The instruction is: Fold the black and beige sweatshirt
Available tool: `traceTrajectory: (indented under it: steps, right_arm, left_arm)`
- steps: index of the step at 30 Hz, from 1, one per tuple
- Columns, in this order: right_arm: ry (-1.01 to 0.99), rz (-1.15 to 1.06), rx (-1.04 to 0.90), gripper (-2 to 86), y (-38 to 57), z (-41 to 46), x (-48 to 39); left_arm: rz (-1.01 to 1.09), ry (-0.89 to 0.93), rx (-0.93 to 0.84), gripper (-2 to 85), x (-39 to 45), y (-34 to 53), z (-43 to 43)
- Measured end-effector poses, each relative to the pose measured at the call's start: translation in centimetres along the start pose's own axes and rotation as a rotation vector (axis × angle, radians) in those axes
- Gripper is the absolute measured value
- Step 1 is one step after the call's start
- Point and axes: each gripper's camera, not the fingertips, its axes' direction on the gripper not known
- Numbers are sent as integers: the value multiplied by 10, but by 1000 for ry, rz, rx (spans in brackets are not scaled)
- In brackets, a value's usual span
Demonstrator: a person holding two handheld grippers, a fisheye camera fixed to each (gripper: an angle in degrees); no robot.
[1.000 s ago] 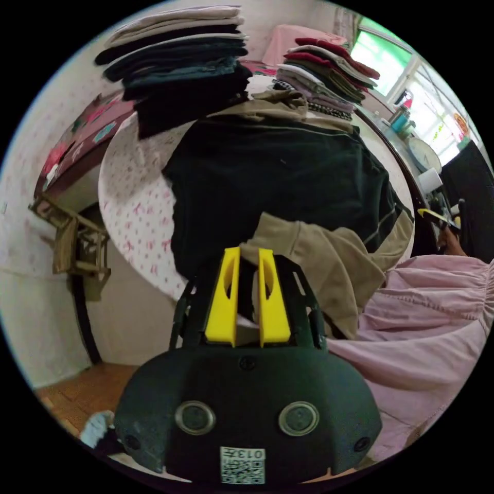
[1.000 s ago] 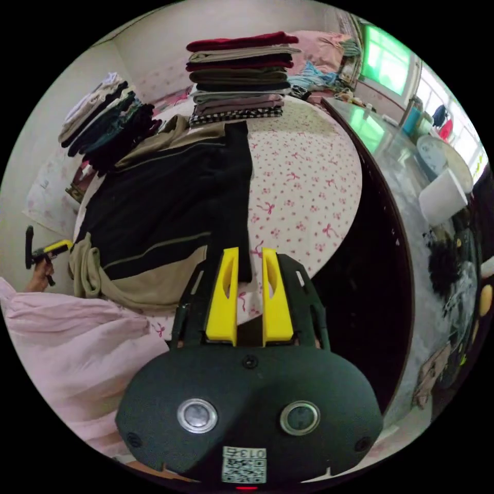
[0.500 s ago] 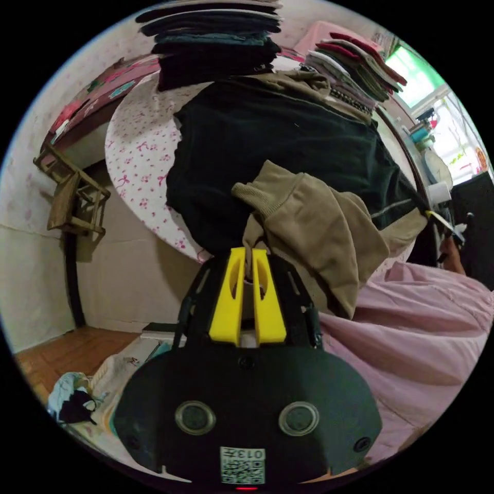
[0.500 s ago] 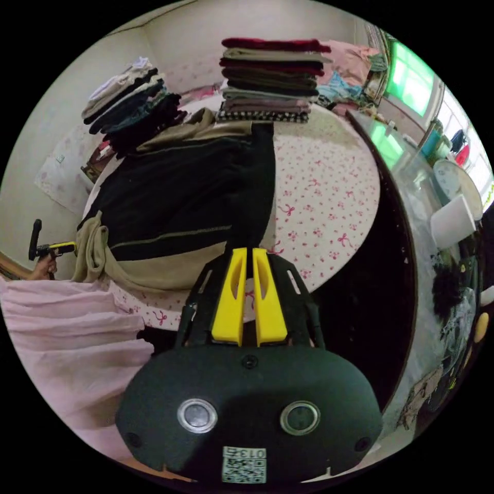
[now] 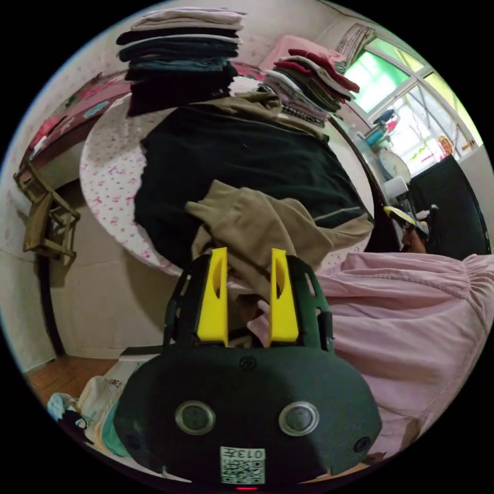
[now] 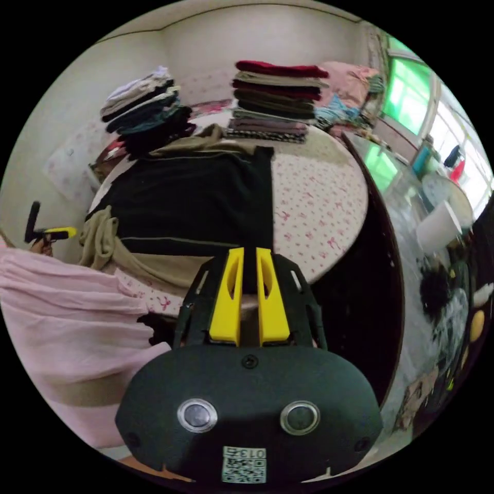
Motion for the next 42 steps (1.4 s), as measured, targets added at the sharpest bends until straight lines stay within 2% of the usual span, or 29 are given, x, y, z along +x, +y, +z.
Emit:
traceTrajectory:
  steps: [3, 7, 11, 12, 16, 18, 21, 24, 25, 27, 30, 32, 35, 37, 39, 40, 42]
  right_arm:
    - [-194, -177, -15, 51, -29, 6, -58]
    - [-467, -461, -42, 67, -64, 25, -168]
    - [-651, -666, -136, 79, -87, 42, -258]
    - [-645, -732, -155, 79, -90, 47, -284]
    - [-653, -836, -331, 41, -95, 79, -343]
    - [-793, -923, -416, 27, -93, 77, -366]
    - [-983, -1031, -333, 20, -92, 39, -371]
    - [-1064, -1003, -250, 17, -99, 11, -356]
    - [-1101, -967, -219, 16, -104, 3, -346]
    - [-1151, -889, -159, 15, -112, -7, -330]
    - [-1207, -797, -88, 14, -124, -18, -310]
    - [-1197, -786, -66, 13, -129, -23, -306]
    - [-1182, -818, -68, 14, -135, -28, -313]
    - [-1186, -855, -63, 14, -141, -34, -319]
    - [-1198, -867, -38, 14, -147, -38, -319]
    - [-1204, -866, -20, 15, -153, -38, -318]
    - [-1149, -831, 12, 16, -167, -32, -313]
  left_arm:
    - [57, 21, -71, 127, 27, -6, 32]
    - [144, -114, -143, 37, 57, -17, 61]
    - [276, -95, -189, 18, 73, -15, 48]
    - [276, -82, -188, 17, 72, -13, 44]
    - [303, 159, -149, 17, 68, 4, 19]
    - [365, 182, -201, 20, 77, 15, 18]
    - [388, 155, -271, 34, 75, 36, 13]
    - [167, 220, -139, 67, 30, 54, -9]
    - [82, 197, -55, 76, 15, 61, -19]
    - [62, 117, 5, 94, 11, 65, -27]
    - [178, -30, -54, 118, 38, 53, -12]
    - [310, -191, -106, 124, 75, 39, 11]
    - [417, -363, -84, 113, 111, 28, 30]
    - [464, -419, -32, 99, 127, 25, 34]
    - [539, -432, -84, 56, 139, 23, 51]
    - [615, -411, -168, 33, 146, 22, 65]
    - [622, -383, -200, 22, 145, 18, 70]
